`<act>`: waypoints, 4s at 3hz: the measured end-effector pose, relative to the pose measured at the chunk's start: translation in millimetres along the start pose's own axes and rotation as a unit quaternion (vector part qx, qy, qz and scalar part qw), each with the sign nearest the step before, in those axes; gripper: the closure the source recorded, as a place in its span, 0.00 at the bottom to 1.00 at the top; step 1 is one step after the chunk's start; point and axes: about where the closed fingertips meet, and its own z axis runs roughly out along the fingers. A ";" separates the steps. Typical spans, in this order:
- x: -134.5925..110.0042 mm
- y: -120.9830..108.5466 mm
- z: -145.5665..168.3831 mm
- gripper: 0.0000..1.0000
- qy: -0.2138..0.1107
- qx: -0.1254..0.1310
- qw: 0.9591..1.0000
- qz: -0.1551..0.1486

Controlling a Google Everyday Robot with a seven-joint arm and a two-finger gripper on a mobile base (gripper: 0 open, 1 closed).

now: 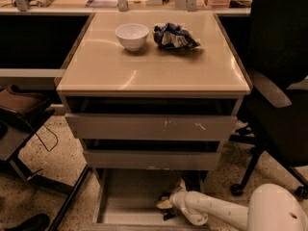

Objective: Pick rxbar chocolate from bottom drawer and place on counter

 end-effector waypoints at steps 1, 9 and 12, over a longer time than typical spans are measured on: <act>0.8 2.7 2.1 0.00 0.014 -0.004 1.000 -0.001; 32.6 31.0 7.7 1.00 0.101 -0.066 0.993 0.005; -55.2 7.8 -139.4 1.00 0.054 0.011 0.997 -0.055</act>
Offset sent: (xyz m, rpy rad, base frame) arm -0.0477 0.0064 -0.0595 -0.1308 0.2741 0.0570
